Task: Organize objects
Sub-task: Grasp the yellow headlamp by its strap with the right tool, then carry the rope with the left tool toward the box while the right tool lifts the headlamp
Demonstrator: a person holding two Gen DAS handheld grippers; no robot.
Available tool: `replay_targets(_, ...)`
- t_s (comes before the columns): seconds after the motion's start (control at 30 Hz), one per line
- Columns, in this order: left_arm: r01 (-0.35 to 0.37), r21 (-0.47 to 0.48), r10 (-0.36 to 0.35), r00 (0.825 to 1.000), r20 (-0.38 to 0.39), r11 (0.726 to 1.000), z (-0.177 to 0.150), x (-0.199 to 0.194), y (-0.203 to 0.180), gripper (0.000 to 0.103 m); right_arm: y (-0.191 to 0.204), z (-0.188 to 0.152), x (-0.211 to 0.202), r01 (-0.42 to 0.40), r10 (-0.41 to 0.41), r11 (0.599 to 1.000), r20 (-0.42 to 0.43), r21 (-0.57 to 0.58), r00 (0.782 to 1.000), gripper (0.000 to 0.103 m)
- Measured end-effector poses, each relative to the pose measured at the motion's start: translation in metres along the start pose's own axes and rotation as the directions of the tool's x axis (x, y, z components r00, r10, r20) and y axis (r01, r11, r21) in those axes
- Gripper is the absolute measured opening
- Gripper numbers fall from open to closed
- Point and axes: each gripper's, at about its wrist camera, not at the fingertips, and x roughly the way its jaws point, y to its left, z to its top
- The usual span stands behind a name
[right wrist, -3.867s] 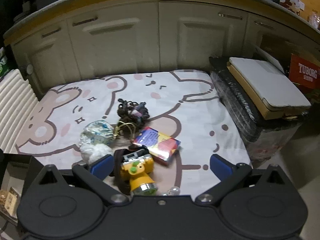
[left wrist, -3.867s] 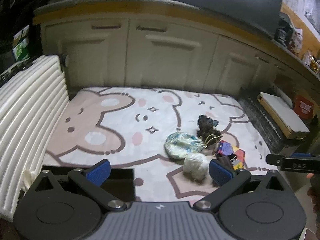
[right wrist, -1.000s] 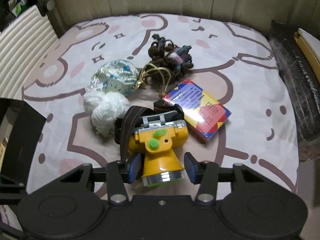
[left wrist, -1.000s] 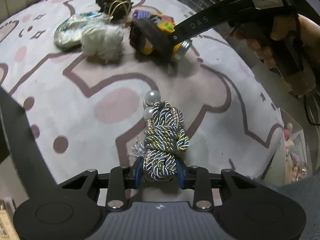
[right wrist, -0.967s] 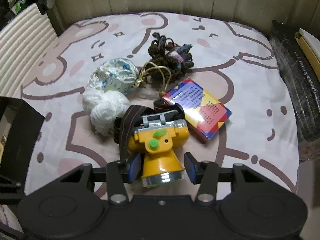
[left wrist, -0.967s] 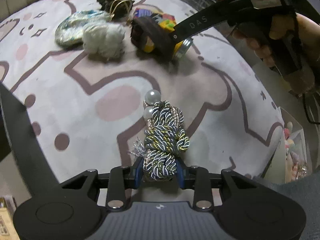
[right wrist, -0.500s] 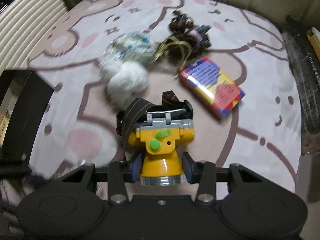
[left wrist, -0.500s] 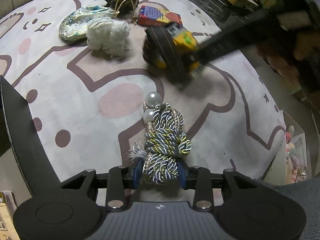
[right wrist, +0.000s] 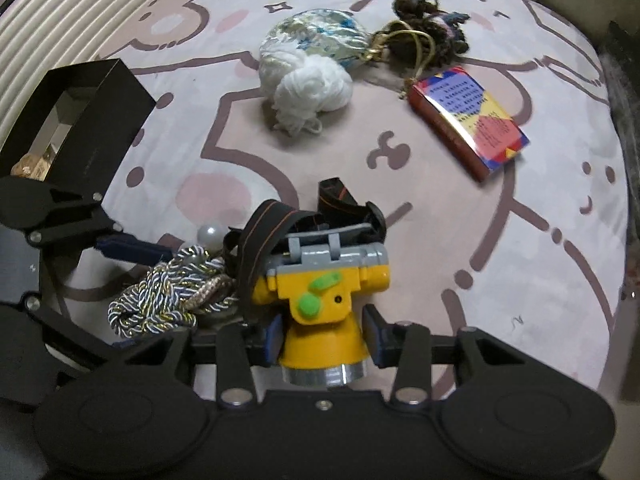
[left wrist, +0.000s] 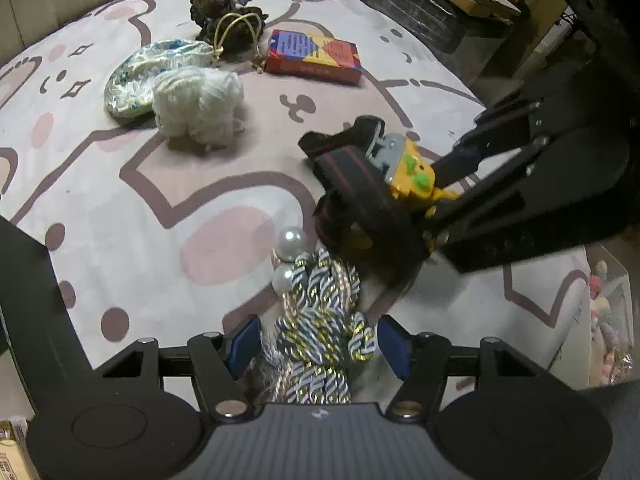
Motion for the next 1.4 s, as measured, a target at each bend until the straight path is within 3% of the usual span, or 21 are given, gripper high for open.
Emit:
replay_targets(0.2,-0.022,0.013,0.022,1.0,0.008,1.0,0.005,0.004,0.001,0.058,0.003,0.003,0.013,0.005,-0.005,1.0,-0.015,-0.012,1.0,0.042)
replay_targets(0.27,-0.027,0.017,0.027,1.0,0.005,1.0,0.005,0.004,0.002,0.048,0.001,0.003,0.013,-0.003,0.003,1.0,-0.016,0.001,1.0,0.042)
replay_targets(0.43,-0.027,-0.002,0.027,1.0,-0.004,1.0,0.004,-0.001,0.005,0.048,0.002,0.001,0.01,-0.001,0.001,1.0,-0.002,0.006,1.0,0.042)
replay_targets(0.73,-0.048,-0.125,0.06,0.994,0.094,0.991,0.007,-0.037,0.022,0.048,0.003,0.004,-0.023,0.035,-0.039,0.999,0.142,0.029,0.989,0.041)
replay_targets(1.07,-0.075,-0.243,0.129,0.969,0.213,0.967,0.009,-0.093,0.038,0.048,0.012,0.01,-0.071,0.054,-0.077,0.995,0.29,0.085,0.954,0.041)
replay_targets(1.4,-0.103,-0.31,0.203,0.929,0.309,0.945,0.003,-0.153,0.047,0.048,0.031,0.017,-0.105,0.063,-0.105,0.991,0.376,0.121,0.921,0.042)
